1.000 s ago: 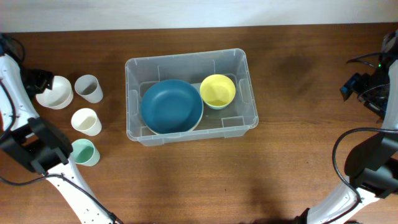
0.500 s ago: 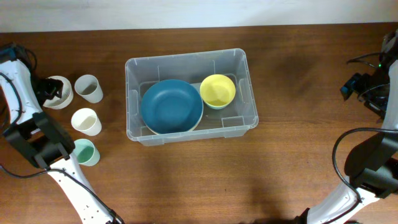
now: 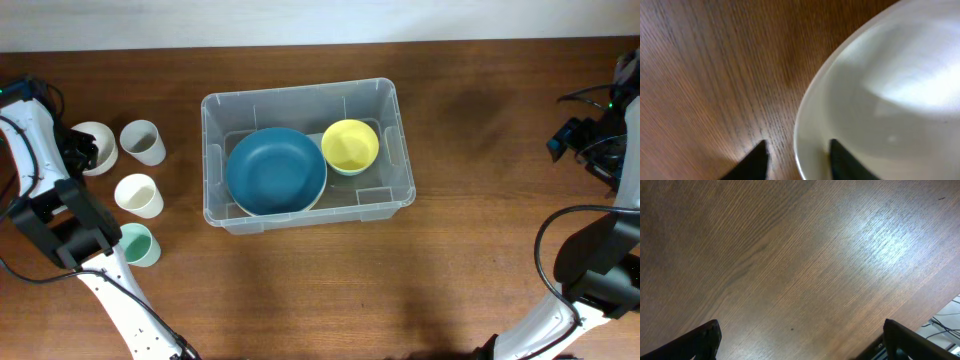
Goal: Pack container
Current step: 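Grasp the white bowl rim with the left gripper, then carry the white bowl onto the yellow bowl in the bin and release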
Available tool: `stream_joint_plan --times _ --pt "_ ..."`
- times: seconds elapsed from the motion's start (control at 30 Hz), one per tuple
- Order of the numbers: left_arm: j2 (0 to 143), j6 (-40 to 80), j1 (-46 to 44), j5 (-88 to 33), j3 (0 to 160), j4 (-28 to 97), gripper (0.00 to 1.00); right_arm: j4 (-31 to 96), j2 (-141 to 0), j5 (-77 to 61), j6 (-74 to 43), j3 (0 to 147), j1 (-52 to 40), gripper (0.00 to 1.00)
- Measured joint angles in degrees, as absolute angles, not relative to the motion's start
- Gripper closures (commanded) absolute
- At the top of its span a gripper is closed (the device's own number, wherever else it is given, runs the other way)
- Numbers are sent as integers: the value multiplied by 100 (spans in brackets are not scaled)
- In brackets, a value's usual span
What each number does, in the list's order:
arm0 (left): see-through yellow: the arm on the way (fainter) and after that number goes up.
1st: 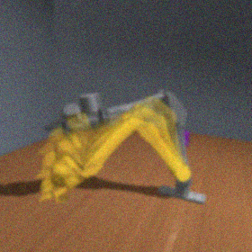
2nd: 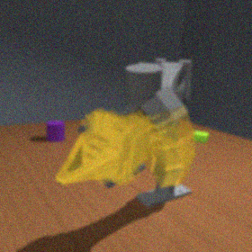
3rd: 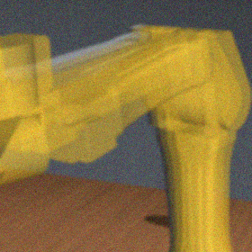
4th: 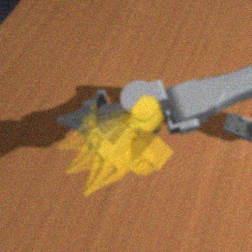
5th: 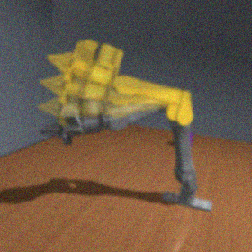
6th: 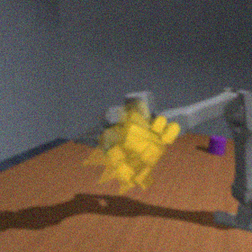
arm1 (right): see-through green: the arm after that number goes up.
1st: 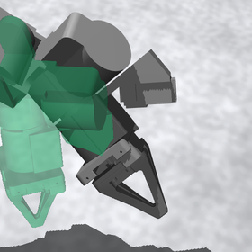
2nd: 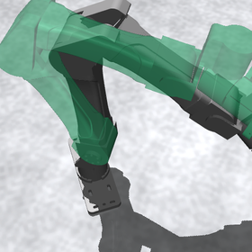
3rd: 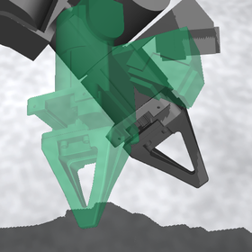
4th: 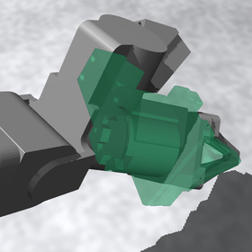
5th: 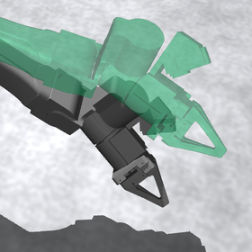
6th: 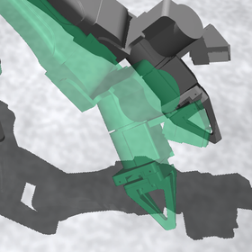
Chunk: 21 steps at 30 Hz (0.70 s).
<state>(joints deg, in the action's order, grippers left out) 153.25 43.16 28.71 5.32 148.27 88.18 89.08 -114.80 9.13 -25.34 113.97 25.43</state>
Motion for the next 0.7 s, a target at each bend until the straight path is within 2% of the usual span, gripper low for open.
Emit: stream_joint_plan --times 0.03,0.23,0.37,0.7 --pt "15325 4316 2871 532 14827 8818 78 8908 -11480 913 -2530 11397 2543 1" --pt "15325 4335 2954 530 14827 8766 85 8908 -11480 913 -2536 11397 2543 1" --pt "15325 4338 3085 528 14827 8735 99 8908 -11480 913 -2534 11397 2543 1" --pt "15290 4316 3358 169 14881 8646 99 8908 -11480 913 -2532 11397 2543 1"
